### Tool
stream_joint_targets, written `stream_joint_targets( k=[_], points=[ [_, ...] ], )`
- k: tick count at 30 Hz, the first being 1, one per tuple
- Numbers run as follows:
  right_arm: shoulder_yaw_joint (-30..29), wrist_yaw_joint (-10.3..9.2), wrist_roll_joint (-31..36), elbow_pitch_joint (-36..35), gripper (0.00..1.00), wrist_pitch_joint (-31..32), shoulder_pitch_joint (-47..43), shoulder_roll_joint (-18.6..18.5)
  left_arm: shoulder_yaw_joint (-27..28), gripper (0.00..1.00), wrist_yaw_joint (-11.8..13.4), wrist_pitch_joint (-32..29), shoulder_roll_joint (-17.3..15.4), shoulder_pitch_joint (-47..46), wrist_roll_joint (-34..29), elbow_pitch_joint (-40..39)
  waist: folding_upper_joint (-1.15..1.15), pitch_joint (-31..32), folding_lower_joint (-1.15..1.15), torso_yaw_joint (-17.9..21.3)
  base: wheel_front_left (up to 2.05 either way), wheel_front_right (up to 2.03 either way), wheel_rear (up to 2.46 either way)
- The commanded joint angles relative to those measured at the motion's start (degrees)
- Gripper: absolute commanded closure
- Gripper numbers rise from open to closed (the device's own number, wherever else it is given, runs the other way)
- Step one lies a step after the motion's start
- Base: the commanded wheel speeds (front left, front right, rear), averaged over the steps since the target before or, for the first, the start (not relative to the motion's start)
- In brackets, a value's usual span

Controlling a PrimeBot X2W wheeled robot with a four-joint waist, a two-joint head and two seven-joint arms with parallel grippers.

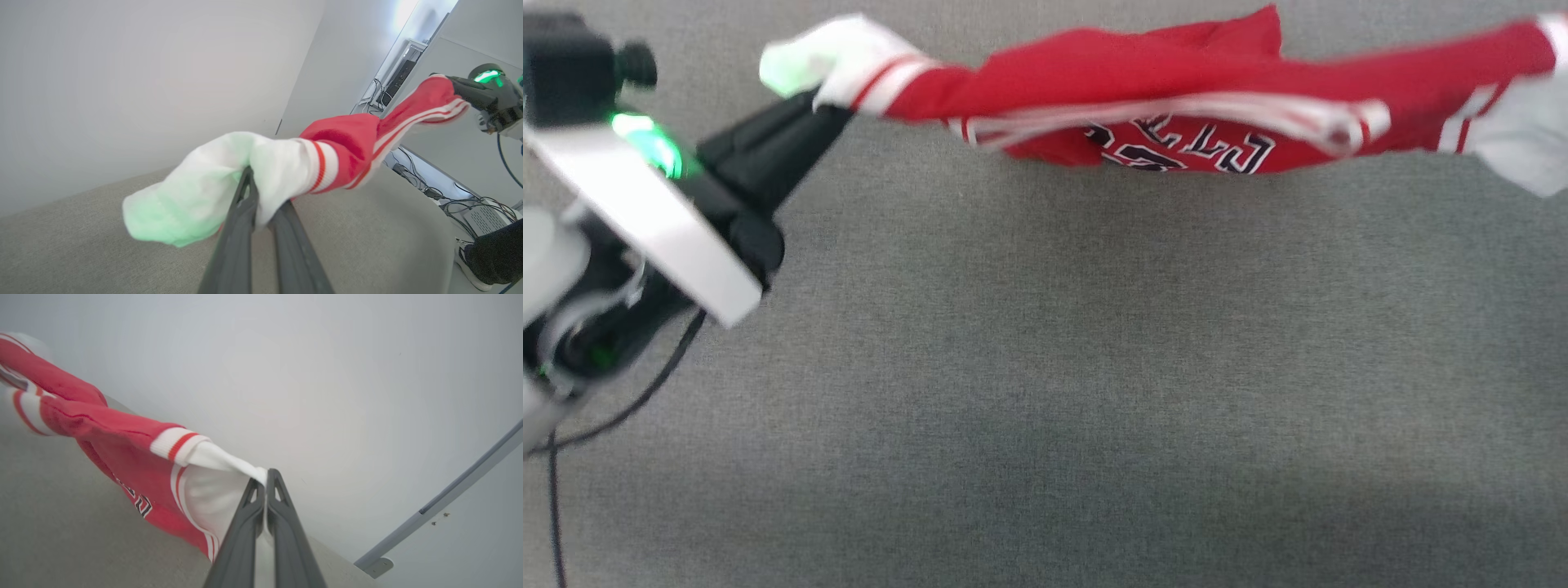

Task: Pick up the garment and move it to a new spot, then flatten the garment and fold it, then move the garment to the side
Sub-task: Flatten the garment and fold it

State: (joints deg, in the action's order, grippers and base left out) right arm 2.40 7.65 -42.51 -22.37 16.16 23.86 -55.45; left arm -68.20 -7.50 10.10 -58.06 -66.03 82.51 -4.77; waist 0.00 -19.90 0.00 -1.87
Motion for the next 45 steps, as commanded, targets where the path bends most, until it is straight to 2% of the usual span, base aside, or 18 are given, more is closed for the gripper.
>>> stream_joint_targets(
  k=[1, 5, 11, 15, 19, 23, 25, 29, 32, 34, 36, 37, 42, 45],
  points=[
    [0.87, -0.29, -0.87, 1.59, 1.0, -0.82, 3.39, 1.81, 0.6, 1.0, 0.07, -0.94, 2.08, -2.01, 1.25, 3.27, 0.0, -1.0, 0.0, -0.19, 0.0, 0.0, 0.0],
    [4.67, -0.29, -1.87, 9.29, 1.0, -1.91, 14.48, 7.81, 1.68, 1.0, 0.44, -5.02, 9.82, -6.43, 5.42, 13.83, 0.0, -3.68, 0.0, -0.25, 0.0, 0.0, 0.0],
    [11.53, -0.25, 1.73, 27.91, 1.0, -3.87, 38.14, 18.79, 5.2, 1.0, 3.08, -12.42, 20.42, -19.94, 8.75, 32.72, 0.0, -8.66, 0.0, 0.86, 0.0, 0.0, 0.0],
    [12.77, -0.22, 5.5, 40.83, 1.0, -8.07, 52.79, 24.72, 8.69, 1.0, 5.33, -11.17, 25.64, -30.46, 8.3, 44.38, 0.0, -10.61, 0.0, 1.92, 0.0, 0.0, 0.0],
    [10.18, -0.22, 9.51, 51.16, 1.0, -16.37, 65.33, 29.1, 11.79, 1.0, 4.36, -6.33, 29.23, -41.19, 6.36, 52.58, 0.0, -11.75, 0.0, 2.62, 0.0, 0.0, 0.0],
    [10.57, -0.21, 12.14, 59.09, 1.0, -21.79, 71.58, 31.52, 13.12, 1.0, 2.39, -3.18, 32.26, -46.54, 5.48, 58.06, 0.0, -11.67, 0.0, 2.77, 0.0, 0.0, 0.0],
    [12.87, -0.21, 11.96, 61.63, 1.0, -22.37, 72.19, 31.66, 12.72, 1.0, 1.43, -4.94, 33.27, -45.95, 5.94, 59.88, 0.0, -11.36, 0.0, 2.69, 0.0, 0.0, 0.0],
    [19.42, -0.19, 9.32, 63.77, 1.0, -21.16, 68.43, 30.59, 10.38, 1.0, 0.37, -10.09, 33.15, -40.32, 6.44, 62.63, 0.0, -11.19, 0.0, 2.34, 0.0, 0.0, 0.0],
    [25.59, -0.18, 6.22, 62.11, 1.0, -19.31, 63.25, 28.29, 9.35, 1.0, -0.04, -14.39, 32.83, -33.89, 8.34, 61.81, 0.0, -10.86, 0.0, 1.81, 0.0, 0.0, 0.0],
    [29.09, -0.18, 3.62, 59.89, 1.0, -17.92, 58.89, 25.97, 8.99, 1.0, -0.05, -16.89, 31.99, -28.78, 9.9, 58.57, 0.0, -10.63, 0.0, 1.53, 0.0, 0.0, 0.0],
    [32.15, -0.18, 0.73, 56.92, 1.0, -16.35, 53.8, 23.36, 8.61, 1.0, -0.03, -19.02, 29.86, -23.56, 11.16, 54.43, 0.0, -10.3, 0.0, 1.21, 0.0, 0.0, 0.0],
    [32.15, -0.18, 0.73, 56.92, 1.0, -16.35, 53.8, 23.36, 8.61, 1.0, -0.03, -19.02, 29.86, -23.56, 11.16, 54.43, 0.0, -10.3, 0.0, 1.21, 0.0, 0.0, 0.0],
    [36.95, -0.18, -6.03, 46.88, 1.0, -12.28, 40.73, 15.02, 7.45, 1.0, -0.05, -22.38, 24.36, -10.84, 13.71, 42.88, 0.0, -8.96, 0.0, 0.61, 0.0, 0.0, 0.0],
    [37.7, -0.18, -9.54, 40.24, 1.0, -9.76, 33.19, 10.13, 6.98, 1.0, -0.06, -23.11, 20.12, -3.33, 15.45, 34.59, 0.0, -7.89, 0.0, 0.59, 0.0, 0.0, 0.0]
  ],
)
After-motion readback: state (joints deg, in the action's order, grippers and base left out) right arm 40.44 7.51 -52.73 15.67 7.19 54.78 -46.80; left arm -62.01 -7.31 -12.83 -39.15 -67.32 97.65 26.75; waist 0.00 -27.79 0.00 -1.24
